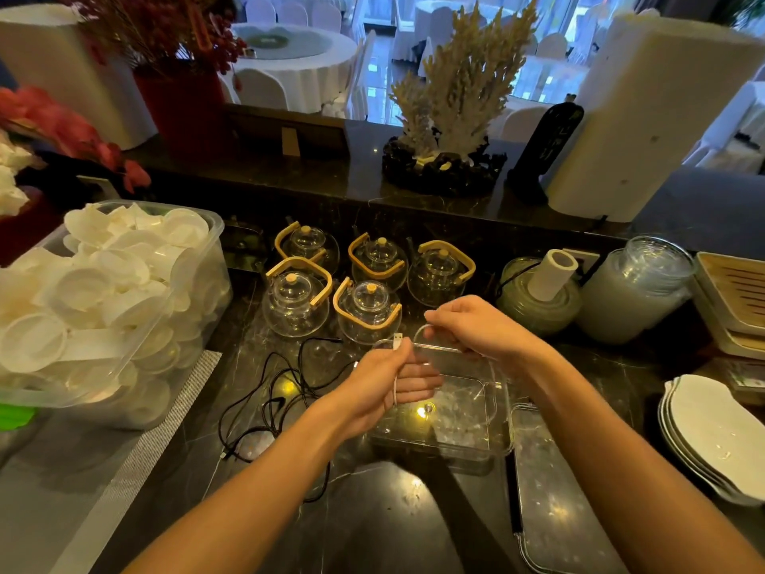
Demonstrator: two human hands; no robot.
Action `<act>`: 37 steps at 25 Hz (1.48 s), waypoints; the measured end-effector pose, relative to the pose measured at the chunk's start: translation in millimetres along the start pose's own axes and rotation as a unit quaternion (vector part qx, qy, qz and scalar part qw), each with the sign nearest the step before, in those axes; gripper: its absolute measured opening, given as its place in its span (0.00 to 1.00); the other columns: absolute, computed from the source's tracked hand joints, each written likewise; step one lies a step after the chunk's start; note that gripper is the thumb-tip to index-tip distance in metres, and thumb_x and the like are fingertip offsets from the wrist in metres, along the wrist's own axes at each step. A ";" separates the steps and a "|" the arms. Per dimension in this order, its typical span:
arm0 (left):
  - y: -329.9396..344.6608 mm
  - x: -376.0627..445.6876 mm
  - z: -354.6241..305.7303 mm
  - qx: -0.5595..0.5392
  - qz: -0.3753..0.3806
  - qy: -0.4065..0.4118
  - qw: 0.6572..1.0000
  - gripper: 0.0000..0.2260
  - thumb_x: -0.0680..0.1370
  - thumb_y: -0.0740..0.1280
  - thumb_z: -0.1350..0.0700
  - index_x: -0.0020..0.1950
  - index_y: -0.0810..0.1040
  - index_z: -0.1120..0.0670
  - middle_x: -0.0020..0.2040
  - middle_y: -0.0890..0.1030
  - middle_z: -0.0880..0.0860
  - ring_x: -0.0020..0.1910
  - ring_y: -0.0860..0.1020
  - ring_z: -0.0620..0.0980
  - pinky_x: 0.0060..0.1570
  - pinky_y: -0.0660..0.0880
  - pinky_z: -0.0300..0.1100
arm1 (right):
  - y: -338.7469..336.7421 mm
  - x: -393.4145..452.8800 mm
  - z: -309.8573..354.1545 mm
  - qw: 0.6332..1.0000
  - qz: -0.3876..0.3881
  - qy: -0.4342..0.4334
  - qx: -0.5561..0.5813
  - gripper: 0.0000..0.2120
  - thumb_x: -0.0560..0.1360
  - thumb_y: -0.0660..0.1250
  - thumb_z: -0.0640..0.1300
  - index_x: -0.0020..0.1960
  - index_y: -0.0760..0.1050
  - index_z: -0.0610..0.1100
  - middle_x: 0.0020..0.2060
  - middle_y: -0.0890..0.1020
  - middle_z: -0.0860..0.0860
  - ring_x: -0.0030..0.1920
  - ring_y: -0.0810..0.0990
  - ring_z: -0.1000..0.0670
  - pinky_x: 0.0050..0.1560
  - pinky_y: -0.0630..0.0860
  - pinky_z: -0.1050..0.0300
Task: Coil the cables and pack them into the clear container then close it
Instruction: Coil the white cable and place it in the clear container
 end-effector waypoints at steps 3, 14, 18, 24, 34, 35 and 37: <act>-1.0 8.5 -1.9 -0.083 -0.004 0.010 0.997 0.24 0.85 0.53 0.45 0.71 0.72 0.62 0.61 0.82 0.65 0.63 0.81 0.61 0.65 0.76 0.54 | 29.1 -28.0 7.6 0.999 -0.011 -0.037 0.012 0.13 0.85 0.60 0.44 0.50 0.81 0.40 0.29 0.77 0.55 0.24 0.73 0.61 0.26 0.66 0.67; 17.9 -2.6 -27.2 -0.165 0.095 0.051 0.980 0.16 0.84 0.60 0.47 0.56 0.78 0.59 0.27 0.66 0.46 0.20 0.60 0.40 0.22 0.56 0.33 | 61.9 -43.0 -104.2 0.991 0.024 0.027 0.126 0.24 0.73 0.72 0.63 0.30 0.70 0.47 0.25 0.70 0.50 0.27 0.69 0.52 0.39 0.73 0.60; 19.3 -10.4 -13.2 0.025 0.130 0.018 0.991 0.19 0.85 0.58 0.47 0.56 0.81 0.60 0.27 0.68 0.47 0.21 0.60 0.40 0.25 0.54 0.35 | 11.4 -22.2 -83.2 0.999 0.018 0.041 0.018 0.23 0.70 0.77 0.60 0.33 0.71 0.46 0.27 0.70 0.51 0.28 0.68 0.54 0.32 0.70 0.60; 8.9 1.1 3.5 0.193 -0.030 0.037 0.980 0.22 0.86 0.54 0.43 0.55 0.81 0.57 0.34 0.83 0.50 0.26 0.71 0.43 0.30 0.65 0.36 | 6.9 -24.5 -27.4 0.999 -0.045 -0.005 -0.020 0.17 0.83 0.65 0.51 0.43 0.81 0.41 0.27 0.79 0.56 0.27 0.72 0.57 0.28 0.69 0.59; 22.8 9.4 -10.7 -0.221 0.019 0.030 0.975 0.12 0.84 0.60 0.51 0.49 0.76 0.58 0.28 0.71 0.47 0.23 0.70 0.43 0.24 0.67 0.35 | 92.5 -77.3 -54.3 0.967 -0.118 -0.027 0.222 0.08 0.83 0.64 0.43 0.52 0.78 0.38 0.32 0.80 0.46 0.26 0.74 0.53 0.28 0.75 0.57; 24.8 9.0 -10.7 -0.267 0.054 0.018 0.962 0.12 0.84 0.60 0.51 0.46 0.75 0.56 0.26 0.66 0.46 0.21 0.65 0.42 0.22 0.62 0.35 | 90.3 -76.1 -62.1 0.945 -0.107 -0.004 0.311 0.08 0.83 0.65 0.42 0.54 0.78 0.37 0.32 0.79 0.45 0.25 0.73 0.52 0.27 0.75 0.57; 28.5 6.2 -9.2 -0.324 0.118 0.003 0.939 0.12 0.83 0.60 0.52 0.41 0.72 0.55 0.24 0.63 0.45 0.20 0.59 0.42 0.21 0.56 0.35 | 84.9 -71.6 -73.3 0.879 -0.087 0.030 0.467 0.07 0.79 0.68 0.39 0.55 0.78 0.36 0.32 0.78 0.45 0.25 0.71 0.53 0.26 0.74 0.59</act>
Point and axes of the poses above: each hand's wrist, its own x-axis towards the middle knuckle, its own y-axis out of the palm, z = x × y, the point moved 4 cm from there along x, towards the middle knuckle
